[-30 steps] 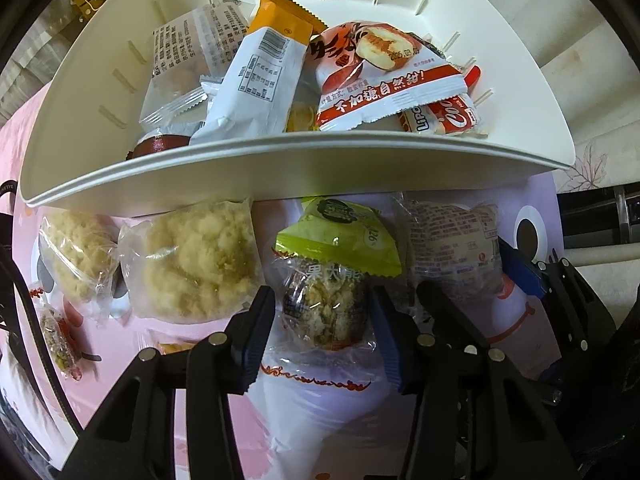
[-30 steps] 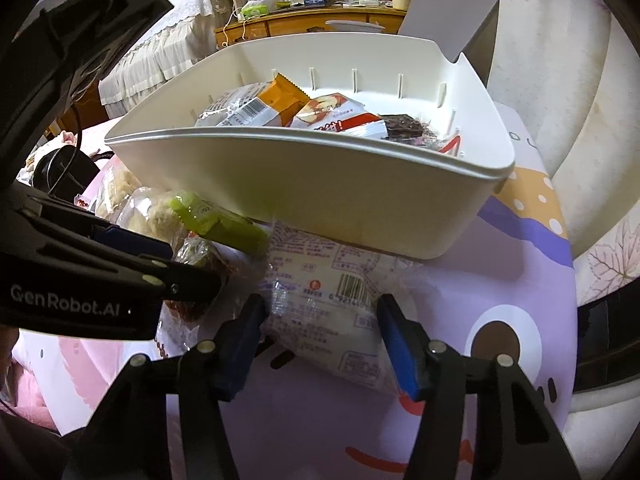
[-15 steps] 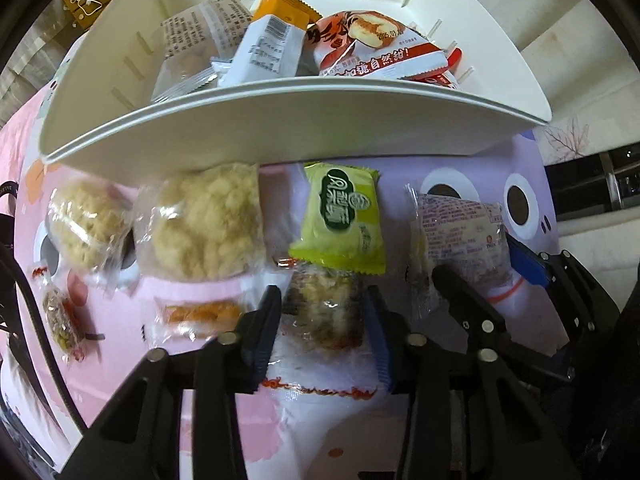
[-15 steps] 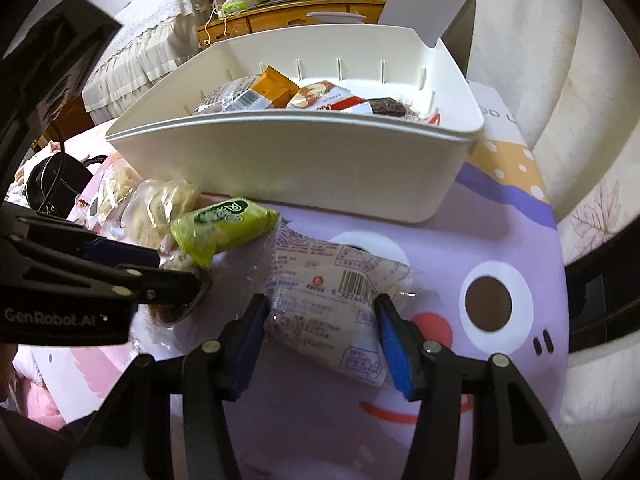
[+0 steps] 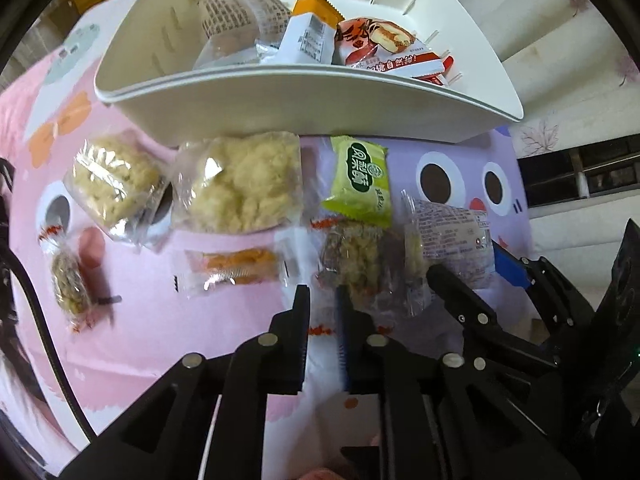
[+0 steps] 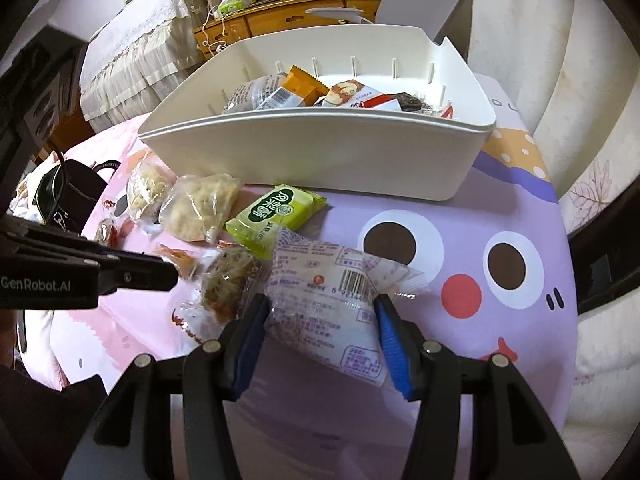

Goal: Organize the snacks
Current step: 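Grasp the nut-cluster bag with left tool while right tool grasps the bread bag, then carry the nut-cluster bag and bread bag over the white tray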

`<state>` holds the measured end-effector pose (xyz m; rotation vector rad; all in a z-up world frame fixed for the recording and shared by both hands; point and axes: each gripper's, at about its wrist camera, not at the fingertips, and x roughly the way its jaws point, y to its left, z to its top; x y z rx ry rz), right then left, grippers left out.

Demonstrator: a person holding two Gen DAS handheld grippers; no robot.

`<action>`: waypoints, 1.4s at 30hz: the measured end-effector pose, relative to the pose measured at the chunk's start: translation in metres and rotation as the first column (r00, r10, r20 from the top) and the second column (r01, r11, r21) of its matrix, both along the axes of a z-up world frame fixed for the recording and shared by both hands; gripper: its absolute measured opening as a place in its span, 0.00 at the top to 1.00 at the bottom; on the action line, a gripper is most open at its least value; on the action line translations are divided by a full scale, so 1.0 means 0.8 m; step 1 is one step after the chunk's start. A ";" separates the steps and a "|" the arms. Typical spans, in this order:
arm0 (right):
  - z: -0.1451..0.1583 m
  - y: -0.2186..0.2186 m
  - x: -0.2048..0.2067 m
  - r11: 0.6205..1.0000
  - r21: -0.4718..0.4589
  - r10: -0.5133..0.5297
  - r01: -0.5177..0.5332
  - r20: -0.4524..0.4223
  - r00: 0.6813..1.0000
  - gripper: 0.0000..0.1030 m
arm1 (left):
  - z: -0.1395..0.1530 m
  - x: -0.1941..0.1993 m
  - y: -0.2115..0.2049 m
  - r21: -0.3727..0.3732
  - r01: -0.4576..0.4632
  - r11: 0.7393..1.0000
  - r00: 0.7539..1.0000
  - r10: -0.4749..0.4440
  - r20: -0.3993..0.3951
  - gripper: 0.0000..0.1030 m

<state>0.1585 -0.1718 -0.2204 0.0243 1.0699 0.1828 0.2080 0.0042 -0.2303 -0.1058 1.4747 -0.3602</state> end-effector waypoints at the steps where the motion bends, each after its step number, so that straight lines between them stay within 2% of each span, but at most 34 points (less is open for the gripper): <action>1: 0.001 -0.001 0.000 1.000 0.003 -0.007 0.007 -0.003 1.000 0.47 | 0.000 0.005 0.001 -0.010 -0.002 1.000 1.000 0.001 -0.005 0.70; 2: 0.002 -0.002 0.000 1.000 0.007 -0.014 0.014 -0.006 1.000 0.47 | 0.000 0.004 0.002 -0.016 -0.001 1.000 1.000 0.001 -0.008 0.59; 5: 0.005 -0.007 -0.001 0.999 0.017 -0.036 0.036 -0.013 0.999 0.47 | -0.004 0.003 -0.001 -0.015 0.007 1.000 1.000 -0.007 -0.011 0.43; 7: 0.006 -0.011 -0.001 0.999 0.011 -0.044 0.044 -0.018 0.999 0.47 | -0.008 0.012 -0.014 -0.006 0.011 1.000 1.000 -0.011 -0.027 0.39; 12: 0.010 -0.027 -0.004 0.998 0.008 -0.056 0.056 -0.028 0.998 0.47 | -0.022 0.022 -0.035 0.011 0.004 1.000 0.999 -0.004 -0.052 0.39; 18: 0.011 -0.050 -0.001 0.998 0.023 -0.064 0.065 -0.049 0.997 0.47 | -0.034 0.033 -0.062 0.075 -0.004 0.997 0.998 0.009 -0.064 0.40; 22: 0.010 -0.060 0.002 0.998 0.030 -0.058 0.059 -0.053 0.997 0.47 | -0.047 0.039 -0.080 0.107 -0.009 0.994 0.997 0.017 -0.070 0.50; 28: 0.011 -0.068 0.005 0.998 0.049 -0.039 0.041 -0.057 0.998 0.47 | -0.057 0.044 -0.097 0.105 -0.024 0.994 0.995 0.034 -0.091 0.52; 29: 0.011 -0.069 0.006 0.998 0.052 -0.036 0.039 -0.057 0.998 0.47 | -0.061 0.044 -0.102 0.102 -0.027 0.994 0.994 0.037 -0.101 0.57; 31: 0.012 -0.071 0.007 0.998 0.058 -0.029 0.033 -0.057 0.998 0.47 | -0.061 0.044 -0.103 0.110 -0.037 0.993 0.994 0.047 -0.095 0.60; 37: 0.017 -0.074 0.007 0.997 0.076 -0.017 0.021 -0.053 0.998 0.47 | -0.062 0.044 -0.110 0.132 -0.043 0.990 0.993 0.057 -0.101 0.61; 42: 0.028 -0.074 0.010 0.996 0.092 -0.002 0.006 -0.043 0.999 0.47 | -0.040 0.038 -0.101 0.139 -0.036 0.990 0.994 0.049 -0.094 0.61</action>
